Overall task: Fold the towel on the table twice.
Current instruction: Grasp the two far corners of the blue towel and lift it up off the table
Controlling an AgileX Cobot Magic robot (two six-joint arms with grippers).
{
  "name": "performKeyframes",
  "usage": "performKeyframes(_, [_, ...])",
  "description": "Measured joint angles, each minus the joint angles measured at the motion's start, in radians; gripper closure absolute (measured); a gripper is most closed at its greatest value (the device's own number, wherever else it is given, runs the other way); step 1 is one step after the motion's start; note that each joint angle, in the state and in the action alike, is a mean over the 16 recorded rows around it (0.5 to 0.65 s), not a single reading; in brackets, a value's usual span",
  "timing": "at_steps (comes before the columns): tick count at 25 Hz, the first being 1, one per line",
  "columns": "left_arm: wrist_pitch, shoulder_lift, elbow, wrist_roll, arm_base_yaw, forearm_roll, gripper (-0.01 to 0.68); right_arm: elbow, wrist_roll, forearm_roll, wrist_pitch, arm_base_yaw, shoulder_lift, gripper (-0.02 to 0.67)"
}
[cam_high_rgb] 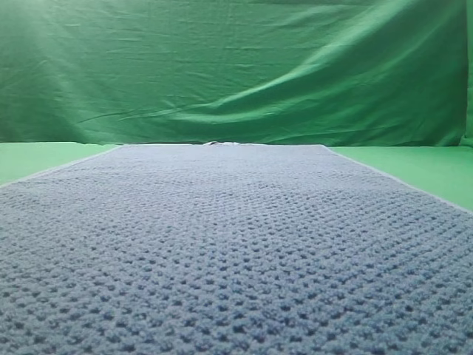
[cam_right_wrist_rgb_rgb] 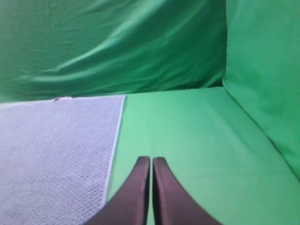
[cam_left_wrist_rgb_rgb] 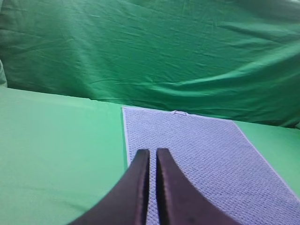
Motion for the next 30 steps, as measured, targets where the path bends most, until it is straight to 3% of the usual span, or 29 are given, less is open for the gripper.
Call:
performKeyframes(13, [0.173,0.174,-0.143,0.017,-0.014,-0.024,0.615,-0.183,-0.021,-0.013,0.166,0.024,0.209,0.649])
performKeyframes(22, [0.409,0.521,-0.345,0.019,-0.077,0.01,0.63,-0.428,-0.05,-0.055,0.438,0.131,0.495,0.649])
performKeyframes(30, [0.489,0.867,-0.502,0.023,-0.116,0.037,0.658,-0.623,-0.016,-0.081,0.568,0.257,0.812,0.649])
